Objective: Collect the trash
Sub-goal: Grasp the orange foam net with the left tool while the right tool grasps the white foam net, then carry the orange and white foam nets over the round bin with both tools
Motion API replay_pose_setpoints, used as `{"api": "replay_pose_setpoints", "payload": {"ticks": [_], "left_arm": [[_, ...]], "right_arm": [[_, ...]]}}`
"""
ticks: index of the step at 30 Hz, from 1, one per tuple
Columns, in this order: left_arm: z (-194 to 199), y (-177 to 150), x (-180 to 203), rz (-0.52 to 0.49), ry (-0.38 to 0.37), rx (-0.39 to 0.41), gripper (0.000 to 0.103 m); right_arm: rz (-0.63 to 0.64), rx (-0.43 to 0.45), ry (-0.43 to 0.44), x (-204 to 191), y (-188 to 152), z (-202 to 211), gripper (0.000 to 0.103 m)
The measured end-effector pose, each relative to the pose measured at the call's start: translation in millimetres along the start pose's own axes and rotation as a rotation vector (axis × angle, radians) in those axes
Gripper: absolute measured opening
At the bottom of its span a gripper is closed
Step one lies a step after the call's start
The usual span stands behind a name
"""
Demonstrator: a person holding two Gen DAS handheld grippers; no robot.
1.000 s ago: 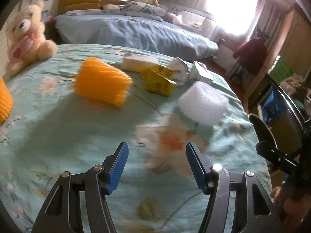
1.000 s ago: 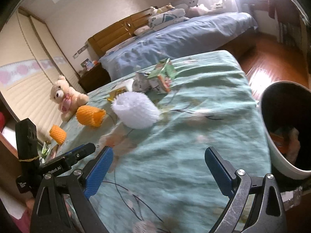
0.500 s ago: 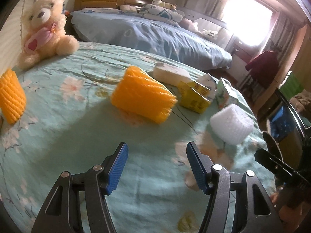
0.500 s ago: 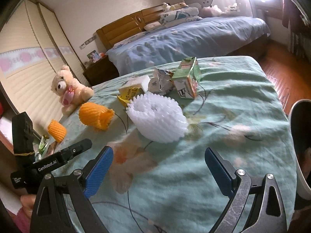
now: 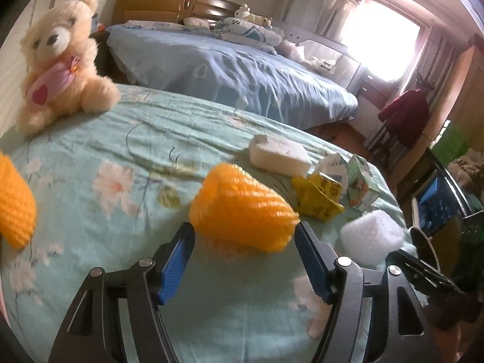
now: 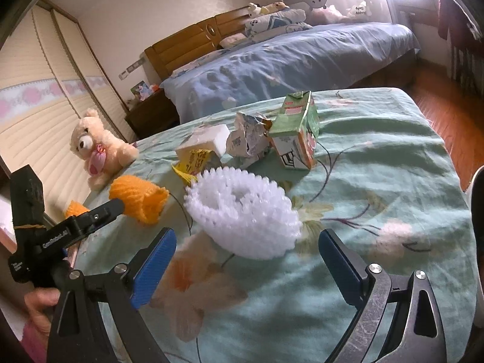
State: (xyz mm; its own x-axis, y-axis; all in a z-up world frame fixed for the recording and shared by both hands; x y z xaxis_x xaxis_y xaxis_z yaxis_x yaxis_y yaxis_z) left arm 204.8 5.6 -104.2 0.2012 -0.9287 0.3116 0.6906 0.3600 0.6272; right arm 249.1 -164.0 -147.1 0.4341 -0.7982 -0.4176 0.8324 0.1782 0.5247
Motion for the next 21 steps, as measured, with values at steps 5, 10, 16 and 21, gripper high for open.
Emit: {"api": "replay_pose_setpoints", "payload": {"ticks": [5, 10, 16, 21], "left_arm": [[-22, 2, 1, -0.025, 0.003, -0.022, 0.037], [-30, -1, 6, -0.047, 0.002, -0.037, 0.013], [-19, -6, 17, -0.082, -0.023, -0.015, 0.009], [-6, -17, 28, -0.100, -0.049, -0.003, 0.009]], "right_arm": [[0.013, -0.011, 0.001, -4, 3, -9, 0.078], [0.018, -0.018, -0.012, -3, 1, -12, 0.033], [0.006, -0.003, 0.001, -1, -4, -1, 0.028], [-0.011, 0.014, 0.008, 4, -11, 15, 0.028]]}}
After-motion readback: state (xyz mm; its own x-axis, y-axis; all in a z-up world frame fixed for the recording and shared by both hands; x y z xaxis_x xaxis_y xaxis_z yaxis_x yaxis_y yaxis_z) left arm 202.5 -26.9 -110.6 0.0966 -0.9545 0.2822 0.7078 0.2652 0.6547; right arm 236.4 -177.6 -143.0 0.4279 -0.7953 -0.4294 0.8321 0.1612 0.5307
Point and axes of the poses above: each gripper's, at about its wrist camera, not at the fingertips, and z roughly against the way its jaws point, x to its right, y to its top, the point moved 7 cm from there along -z, roughly the way its jaws point, and after that the axes turned 4 degrees about -x, right-handed, at the moved point
